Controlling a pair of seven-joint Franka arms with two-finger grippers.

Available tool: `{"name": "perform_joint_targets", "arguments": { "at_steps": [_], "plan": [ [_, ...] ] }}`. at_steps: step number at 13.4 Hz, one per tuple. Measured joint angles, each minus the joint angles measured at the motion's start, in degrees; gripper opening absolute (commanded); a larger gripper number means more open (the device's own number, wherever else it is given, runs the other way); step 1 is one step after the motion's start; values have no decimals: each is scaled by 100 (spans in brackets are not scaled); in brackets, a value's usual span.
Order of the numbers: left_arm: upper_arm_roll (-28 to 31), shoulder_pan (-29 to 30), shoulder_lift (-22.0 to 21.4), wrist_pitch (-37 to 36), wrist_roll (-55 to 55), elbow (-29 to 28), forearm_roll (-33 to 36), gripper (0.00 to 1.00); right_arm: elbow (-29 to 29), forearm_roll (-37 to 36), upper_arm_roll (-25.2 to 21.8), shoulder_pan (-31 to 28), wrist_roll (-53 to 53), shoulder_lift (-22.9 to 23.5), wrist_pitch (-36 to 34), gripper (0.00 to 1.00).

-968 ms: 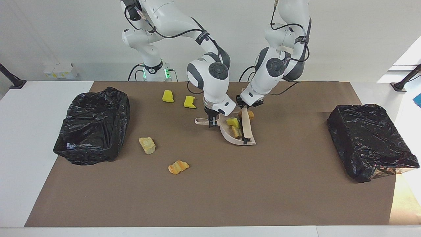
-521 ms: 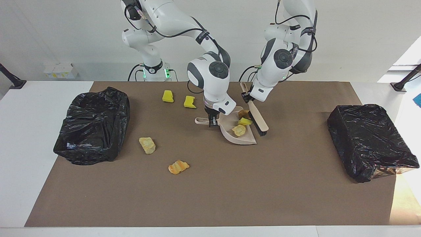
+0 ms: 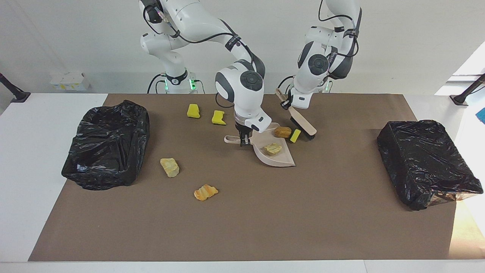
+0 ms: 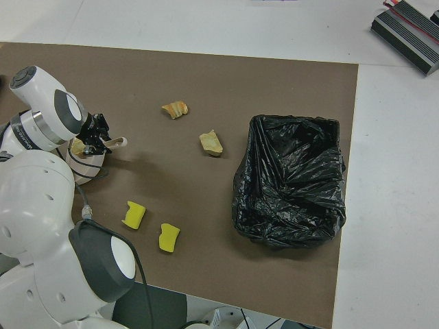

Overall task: Sweep and dump trash in bin
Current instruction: 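Sweep bread and sponge into the dustpan with the left gripper's brush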

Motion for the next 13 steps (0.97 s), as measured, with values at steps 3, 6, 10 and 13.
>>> {"name": "perform_joint_targets", "arguments": {
  "at_steps": [3, 6, 10, 13],
  "plan": [
    [-32, -358, 261, 1014, 347, -82, -50, 0, -1, 0, 0, 0, 0, -2, 0, 0],
    [-37, -420, 442, 1268, 1151, 80, -139, 0, -4, 0, 0, -1, 0, -6, -1, 0],
    [-37, -458, 772, 1262, 1668, 692, -153, 0, -30, 0, -13, -70, 0, -80, -14, 0],
    [-40, -541, 908, 1041, 1439, 860, -95, 0, -92, 16, -14, -199, 0, -83, -4, 0]
  ]
}}
